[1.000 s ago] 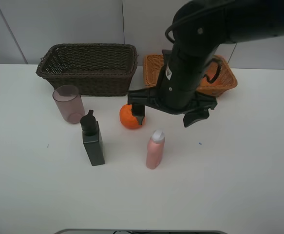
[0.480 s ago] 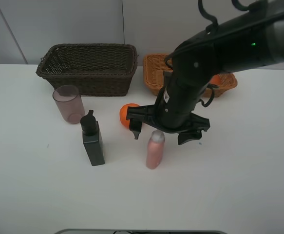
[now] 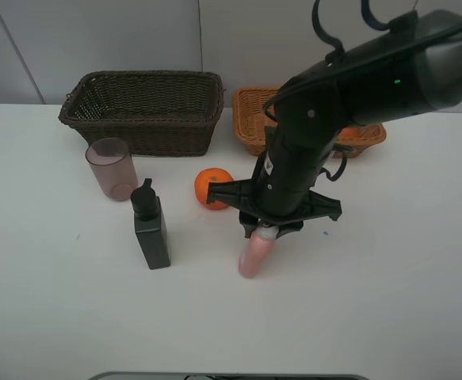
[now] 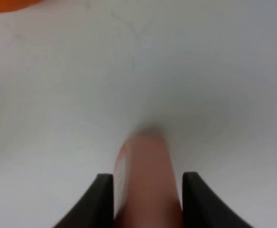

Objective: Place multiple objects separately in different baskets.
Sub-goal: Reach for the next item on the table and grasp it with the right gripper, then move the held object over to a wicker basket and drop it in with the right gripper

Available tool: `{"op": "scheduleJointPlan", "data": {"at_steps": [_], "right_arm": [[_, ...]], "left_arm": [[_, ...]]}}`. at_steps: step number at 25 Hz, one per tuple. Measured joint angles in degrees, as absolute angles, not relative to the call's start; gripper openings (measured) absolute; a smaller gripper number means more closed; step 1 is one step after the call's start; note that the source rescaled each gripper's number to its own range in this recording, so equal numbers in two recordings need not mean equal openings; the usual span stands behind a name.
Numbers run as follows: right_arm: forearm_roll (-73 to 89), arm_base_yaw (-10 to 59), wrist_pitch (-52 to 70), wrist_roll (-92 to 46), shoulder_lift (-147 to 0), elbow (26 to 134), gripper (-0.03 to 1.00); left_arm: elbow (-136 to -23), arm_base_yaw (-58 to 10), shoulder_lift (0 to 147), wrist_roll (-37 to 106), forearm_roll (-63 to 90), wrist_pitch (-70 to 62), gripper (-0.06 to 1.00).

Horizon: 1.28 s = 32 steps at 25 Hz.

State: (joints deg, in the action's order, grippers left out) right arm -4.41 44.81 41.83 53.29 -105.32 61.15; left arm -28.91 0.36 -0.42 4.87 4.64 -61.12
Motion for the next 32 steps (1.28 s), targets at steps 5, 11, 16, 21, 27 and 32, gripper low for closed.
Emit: {"op": "scheduleJointPlan", "data": {"at_steps": [5, 11, 16, 21, 27, 32], "right_arm": [[-5.0, 44.8, 41.9, 53.3, -105.3, 61.2, 0.01], [-5.3, 44.8, 41.9, 53.3, -105.3, 61.2, 0.01], [-5.3, 44.8, 41.9, 53.3, -105.3, 61.2, 0.01], [-6.7, 44.8, 49.1, 53.1, -105.2, 66.8, 0.01], [-14.4, 44.8, 56.9, 51.0, -102.9, 77.2, 0.01], [-20.0, 44.8, 58.0, 46.9, -102.8, 86.8, 0.01]], "left_arm": [[-28.9, 0.4, -0.4, 4.9, 4.6, -61.1, 1.0], [-28.9, 0.4, -0.4, 4.9, 4.6, -61.1, 1.0], [-28.9, 0.4, -0.4, 4.9, 4.6, -61.1, 1.0], [-28.9, 0.4, -0.4, 4.9, 4.6, -61.1, 1.0], [-28.9, 0.4, -0.4, 4.9, 4.6, -61.1, 1.0], [-28.9, 0.4, -0.4, 4.9, 4.6, -61.1, 1.0]]}}
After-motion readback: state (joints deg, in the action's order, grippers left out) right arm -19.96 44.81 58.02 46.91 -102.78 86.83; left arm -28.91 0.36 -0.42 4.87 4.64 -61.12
